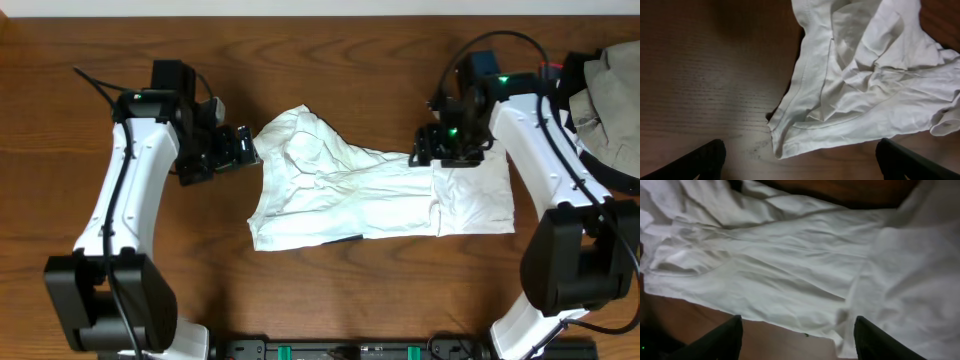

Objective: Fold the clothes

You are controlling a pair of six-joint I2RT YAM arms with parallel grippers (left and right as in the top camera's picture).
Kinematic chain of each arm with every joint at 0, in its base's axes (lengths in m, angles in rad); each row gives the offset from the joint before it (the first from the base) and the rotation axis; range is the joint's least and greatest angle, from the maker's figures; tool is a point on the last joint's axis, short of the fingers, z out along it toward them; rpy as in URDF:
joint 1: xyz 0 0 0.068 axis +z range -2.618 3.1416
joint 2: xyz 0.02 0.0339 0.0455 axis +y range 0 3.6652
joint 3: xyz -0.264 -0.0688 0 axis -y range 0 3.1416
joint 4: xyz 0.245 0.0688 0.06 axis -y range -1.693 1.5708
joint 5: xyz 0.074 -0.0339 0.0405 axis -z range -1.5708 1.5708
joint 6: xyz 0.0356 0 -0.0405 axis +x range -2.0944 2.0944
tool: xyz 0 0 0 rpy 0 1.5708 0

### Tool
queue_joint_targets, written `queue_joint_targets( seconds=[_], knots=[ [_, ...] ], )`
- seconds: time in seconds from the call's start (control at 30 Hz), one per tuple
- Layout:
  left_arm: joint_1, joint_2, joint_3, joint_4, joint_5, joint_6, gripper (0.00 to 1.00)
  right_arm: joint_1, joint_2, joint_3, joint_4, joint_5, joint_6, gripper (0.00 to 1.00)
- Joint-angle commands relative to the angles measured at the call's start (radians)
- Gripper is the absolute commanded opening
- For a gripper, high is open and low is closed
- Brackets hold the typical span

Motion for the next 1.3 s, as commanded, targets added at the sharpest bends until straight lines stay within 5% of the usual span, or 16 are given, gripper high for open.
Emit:
queue_joint_targets(
  seconds=[0.0, 0.37, 0.77, 1.07, 1.27],
  knots=[
    [0.000, 0.027, -0.009, 0.005, -0.022, 0.021, 0.98, 0.043, -0.011, -0.005, 0.011, -0.027, -0.020, 0.74],
    [0.001, 0.042, -0.010, 0.024, -0.026, 0.021, 0.98, 0.159, -0.011, -0.005, 0.097, -0.027, 0.027, 0.98],
    [0.001, 0.042, -0.011, 0.024, -0.029, 0.021, 0.98, 0.214, -0.012, -0.004, 0.133, -0.012, 0.103, 0.99],
    [0.001, 0.042, -0.011, 0.024, -0.029, 0.021, 0.98, 0.064, -0.079, 0.042, 0.007, 0.251, 0.134, 0.99],
    [0.001, 0.042, -0.011, 0.024, -0.029, 0.021, 0.98, -0.136, -0.101, 0.039, -0.063, 0.284, 0.022, 0.99]
  ],
)
